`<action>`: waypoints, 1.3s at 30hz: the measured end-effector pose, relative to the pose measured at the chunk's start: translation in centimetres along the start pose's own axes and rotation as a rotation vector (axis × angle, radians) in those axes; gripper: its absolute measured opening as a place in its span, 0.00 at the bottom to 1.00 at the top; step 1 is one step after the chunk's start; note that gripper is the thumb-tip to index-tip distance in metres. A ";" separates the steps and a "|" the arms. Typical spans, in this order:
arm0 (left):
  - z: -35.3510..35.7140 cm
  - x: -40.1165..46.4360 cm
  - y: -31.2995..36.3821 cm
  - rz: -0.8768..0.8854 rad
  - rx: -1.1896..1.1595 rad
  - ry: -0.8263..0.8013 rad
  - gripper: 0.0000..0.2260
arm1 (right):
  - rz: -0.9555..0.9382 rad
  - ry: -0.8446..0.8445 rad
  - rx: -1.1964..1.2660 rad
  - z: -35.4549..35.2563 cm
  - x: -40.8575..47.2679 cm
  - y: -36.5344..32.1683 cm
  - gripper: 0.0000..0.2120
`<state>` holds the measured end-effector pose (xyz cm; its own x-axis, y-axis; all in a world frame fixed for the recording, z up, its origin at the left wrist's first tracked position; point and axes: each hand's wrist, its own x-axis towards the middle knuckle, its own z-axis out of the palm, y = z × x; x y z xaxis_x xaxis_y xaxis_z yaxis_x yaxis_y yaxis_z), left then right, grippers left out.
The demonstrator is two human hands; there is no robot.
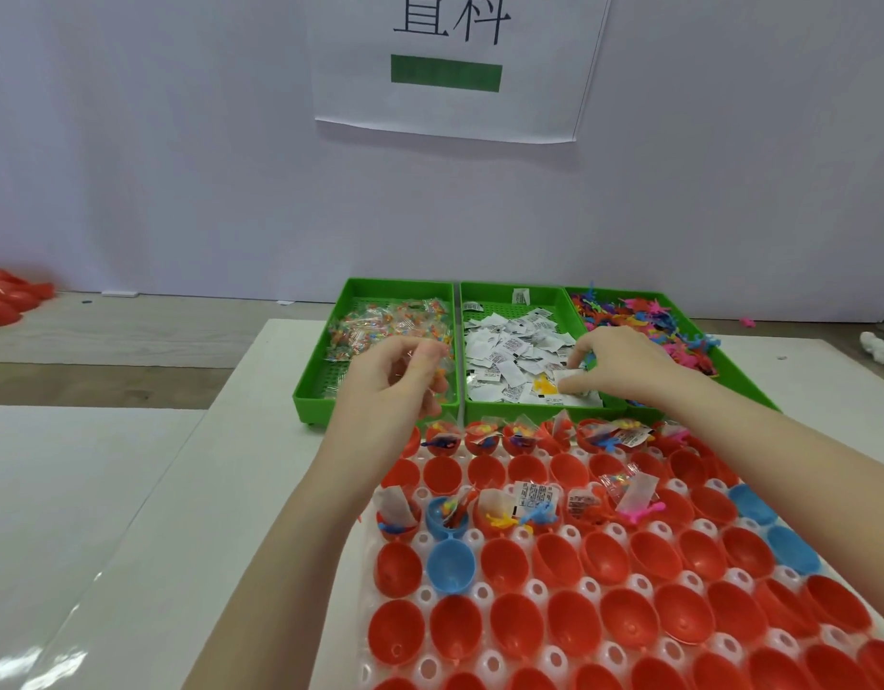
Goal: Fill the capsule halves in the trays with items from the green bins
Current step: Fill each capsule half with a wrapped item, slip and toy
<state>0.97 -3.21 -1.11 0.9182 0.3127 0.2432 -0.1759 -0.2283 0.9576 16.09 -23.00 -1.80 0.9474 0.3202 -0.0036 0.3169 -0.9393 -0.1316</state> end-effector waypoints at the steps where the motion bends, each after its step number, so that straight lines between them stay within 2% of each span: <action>1: 0.0 0.0 0.1 0.004 -0.002 -0.001 0.08 | 0.011 -0.023 0.008 0.1 0.0 0.1 0.16; 3: 0.0 0.1 0.2 0.009 -0.002 -0.005 0.07 | 0.022 -0.037 0.046 0.3 -0.1 0.1 0.18; 9: 0.5 -0.4 0.5 0.026 -0.024 -0.036 0.03 | 0.025 0.168 0.152 -0.1 -0.6 0.2 0.06; 15: 0.9 -0.7 0.6 -0.008 -0.038 -0.068 0.02 | -0.017 0.247 0.358 -0.8 -0.8 0.3 0.09; 24: 1.4 -0.9 0.6 -0.085 -0.079 -0.086 0.03 | -0.012 0.407 0.300 -0.7 -2.3 0.1 0.09; 26: 1.5 -1.0 0.6 -0.127 -0.163 -0.068 0.03 | -0.017 0.444 0.424 -1.3 -2.9 -0.4 0.09; 28: 1.7 -1.1 0.9 -0.208 -0.298 -0.082 0.04 | -0.011 0.447 0.699 -2.2 -4.2 -1.5 0.09; 30: 2.1 -1.4 1.3 -0.291 -0.442 -0.127 0.06 | -0.014 0.338 0.989 -3.2 -6.0 -3.0 0.07; 32: 2.6 -1.7 1.9 -0.348 -0.578 -0.188 0.07 | -0.052 0.218 1.139 -3.7 -8.0 -4.5 0.06; 34: 3.2 -2.1 2.6 -0.367 -0.657 -0.257 0.09 | -0.118 0.205 1.189 -3.8 -9.8 -5.8 0.08; 39: 4.2 -3.0 3.9 -0.297 -0.676 -0.344 0.10 | -0.229 0.344 1.095 -3.8 -12.1 -6.4 0.08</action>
<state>-0.99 -8.95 1.25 0.9986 -0.0529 0.0083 0.0170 0.4601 0.8877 2.83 -21.34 2.86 0.8890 0.2599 0.3771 0.4320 -0.2023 -0.8789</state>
